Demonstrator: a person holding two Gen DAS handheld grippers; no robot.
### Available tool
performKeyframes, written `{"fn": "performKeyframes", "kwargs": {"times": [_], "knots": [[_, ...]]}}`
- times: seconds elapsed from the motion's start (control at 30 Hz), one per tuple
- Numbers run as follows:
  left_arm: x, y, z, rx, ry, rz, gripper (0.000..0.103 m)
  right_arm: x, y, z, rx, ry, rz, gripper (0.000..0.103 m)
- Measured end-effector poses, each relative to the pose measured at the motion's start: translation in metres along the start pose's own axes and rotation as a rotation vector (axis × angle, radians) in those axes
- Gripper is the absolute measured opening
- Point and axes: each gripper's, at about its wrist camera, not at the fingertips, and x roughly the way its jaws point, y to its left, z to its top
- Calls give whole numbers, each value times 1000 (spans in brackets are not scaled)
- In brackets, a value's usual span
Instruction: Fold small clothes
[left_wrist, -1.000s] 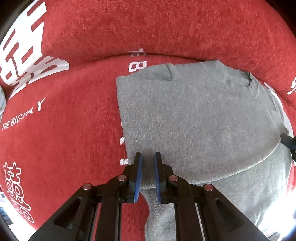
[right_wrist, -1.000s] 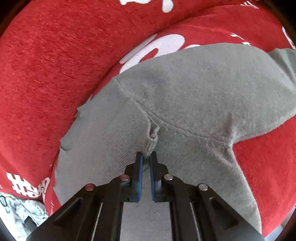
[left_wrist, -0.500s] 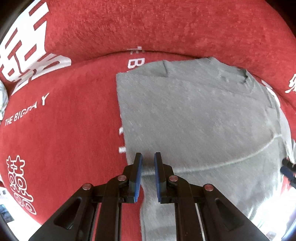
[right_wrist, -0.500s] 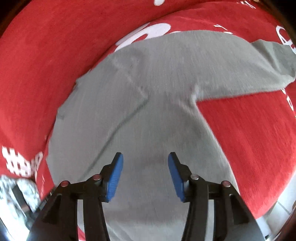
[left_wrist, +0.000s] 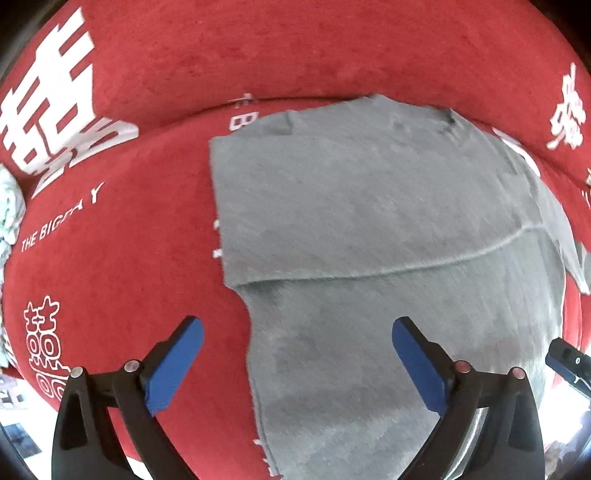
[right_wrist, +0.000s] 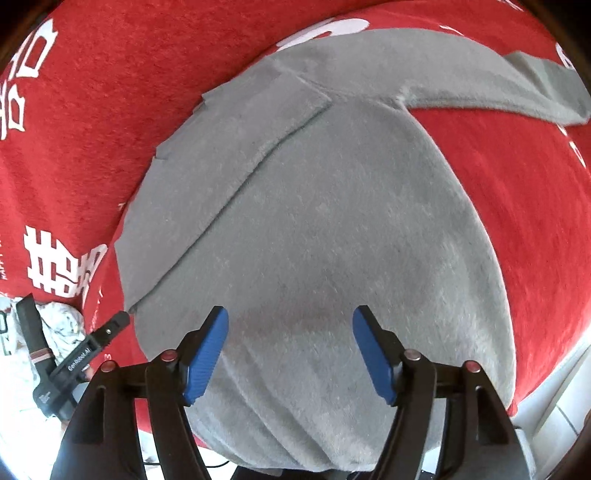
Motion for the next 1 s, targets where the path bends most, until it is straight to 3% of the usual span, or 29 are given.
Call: {"fn": "performKeyframes", "kwargs": {"times": [0.33, 0.7, 0.83, 1.0], "knots": [[8, -44, 9, 12, 100, -20, 102, -30, -68, 9, 133, -44, 28, 73], [-16, -136, 30, 75, 68, -69, 102, -81, -206, 76, 433, -203, 65, 73], [-10, -187, 33, 95, 69, -83, 102, -90, -254, 100, 541, -257, 82, 73], [8, -220, 42, 130, 71, -94, 102, -85, -298, 124, 645, -293, 121, 74]]}}
